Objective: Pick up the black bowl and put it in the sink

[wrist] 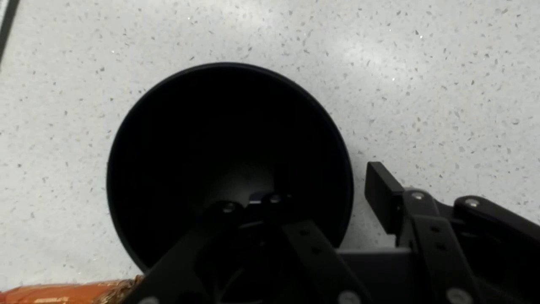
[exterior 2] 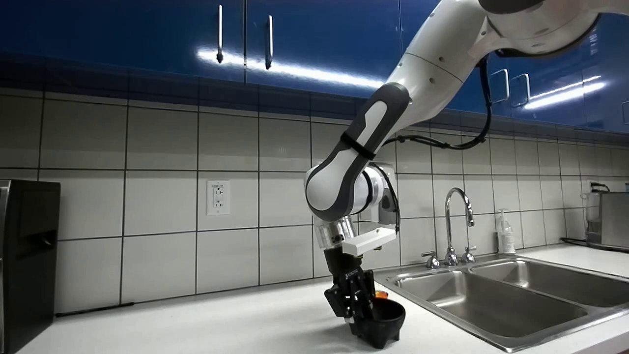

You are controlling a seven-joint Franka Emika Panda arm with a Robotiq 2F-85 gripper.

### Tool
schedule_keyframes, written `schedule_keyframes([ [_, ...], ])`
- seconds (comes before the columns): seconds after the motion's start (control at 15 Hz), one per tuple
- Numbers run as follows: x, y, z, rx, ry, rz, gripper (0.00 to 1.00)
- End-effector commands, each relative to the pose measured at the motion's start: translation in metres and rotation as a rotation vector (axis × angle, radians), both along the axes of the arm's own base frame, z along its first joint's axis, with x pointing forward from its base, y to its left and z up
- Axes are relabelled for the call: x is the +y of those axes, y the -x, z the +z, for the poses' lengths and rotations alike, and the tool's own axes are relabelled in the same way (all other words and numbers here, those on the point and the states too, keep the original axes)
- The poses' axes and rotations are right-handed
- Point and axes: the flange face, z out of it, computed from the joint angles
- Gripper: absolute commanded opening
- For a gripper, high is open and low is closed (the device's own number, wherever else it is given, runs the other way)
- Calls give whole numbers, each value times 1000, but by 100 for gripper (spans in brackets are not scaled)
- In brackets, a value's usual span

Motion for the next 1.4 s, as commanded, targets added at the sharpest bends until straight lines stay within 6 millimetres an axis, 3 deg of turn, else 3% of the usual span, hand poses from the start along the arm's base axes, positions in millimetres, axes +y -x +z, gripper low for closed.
schedule_keyframes([
  [0.0, 1, -7, 9, 3, 17, -18, 20],
  [0.2, 1, -9, 13, -3, 11, -20, 0],
  [0.6, -1, -10, 20, -12, 6, -24, 2],
  [1.07, -13, -7, 63, -88, -14, -37, 2],
  [1.33, -36, -9, 80, -116, -9, -76, 2],
])
